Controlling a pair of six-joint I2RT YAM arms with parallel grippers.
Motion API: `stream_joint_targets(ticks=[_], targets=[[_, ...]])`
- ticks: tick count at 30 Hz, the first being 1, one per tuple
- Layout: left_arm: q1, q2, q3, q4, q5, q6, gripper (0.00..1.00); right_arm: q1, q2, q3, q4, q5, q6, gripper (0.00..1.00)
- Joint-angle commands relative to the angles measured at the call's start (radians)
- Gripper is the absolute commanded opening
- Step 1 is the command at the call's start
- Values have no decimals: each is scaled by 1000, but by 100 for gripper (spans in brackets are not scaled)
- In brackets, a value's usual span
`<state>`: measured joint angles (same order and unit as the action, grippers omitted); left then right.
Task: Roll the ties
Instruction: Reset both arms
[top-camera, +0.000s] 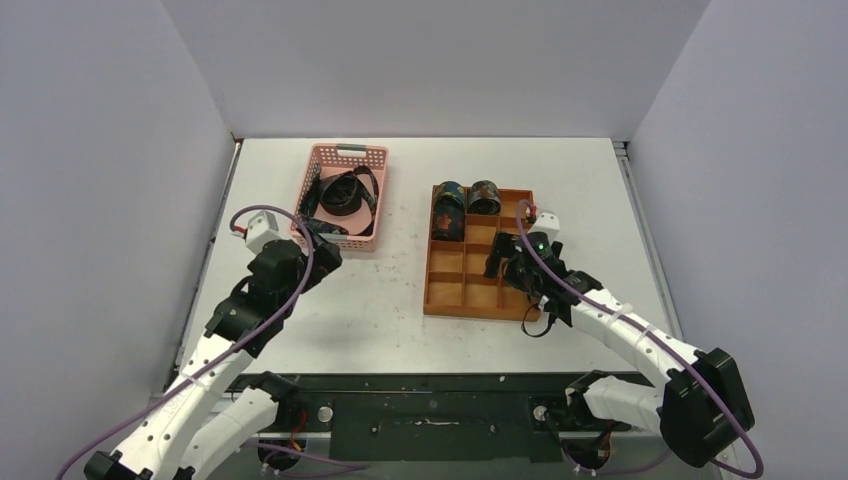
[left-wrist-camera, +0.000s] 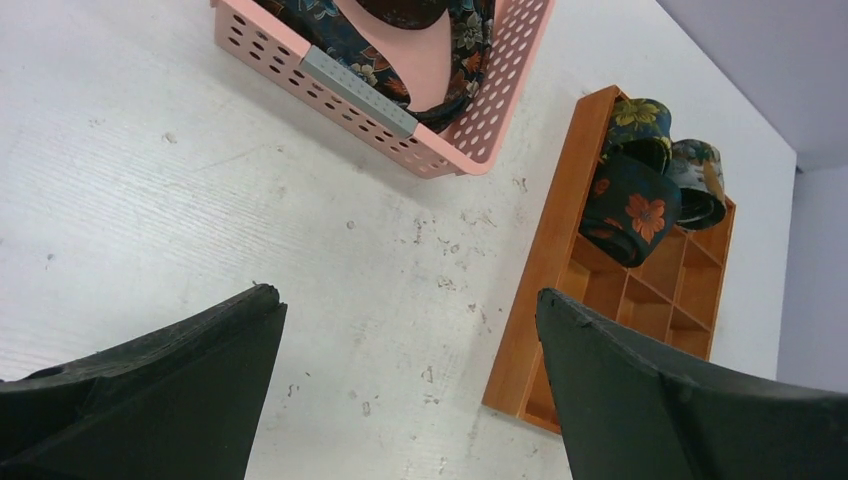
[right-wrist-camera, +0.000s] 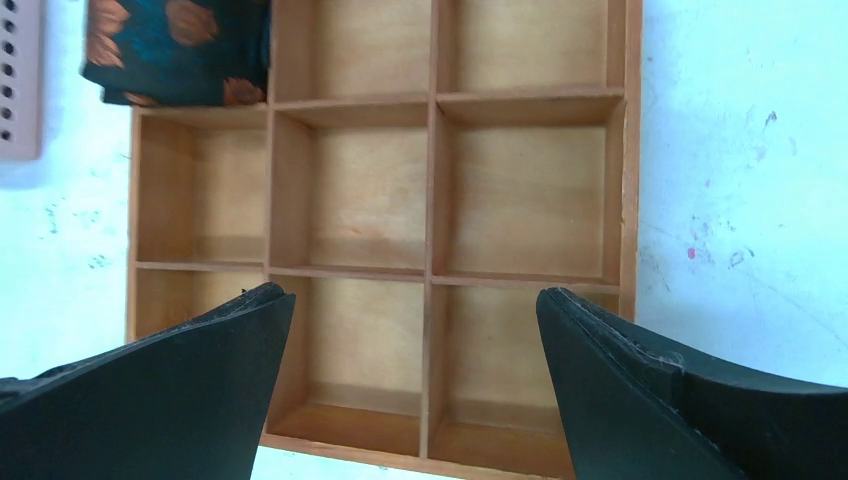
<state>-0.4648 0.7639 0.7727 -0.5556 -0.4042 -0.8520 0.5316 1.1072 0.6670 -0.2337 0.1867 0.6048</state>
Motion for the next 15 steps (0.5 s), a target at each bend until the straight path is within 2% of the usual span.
stream_joint_targets(ticks=[1,3,6,8,9,12,15], targets=[[-2,-73,-25,2,-53,-110,96,1,-1,-18,17,7,-22,98],[1,-71,3,3,-52,-85,96,-1,-26,-49,61,2,-14,98],[4,-29,98,-33,21,15,96,2,-74,-105,139,-4,-14,99],[3,-2,140,-20,105,207,96,3,-71,-115,164,-13,-20,99],[4,2,146,-13,121,241,96,3,-56,-108,158,-8,-20,99],[7,-6,130,12,59,250,96,4,35,-67,105,53,-5,96],[13,-21,98,56,69,272,96,-1,97,-56,115,81,12,89]])
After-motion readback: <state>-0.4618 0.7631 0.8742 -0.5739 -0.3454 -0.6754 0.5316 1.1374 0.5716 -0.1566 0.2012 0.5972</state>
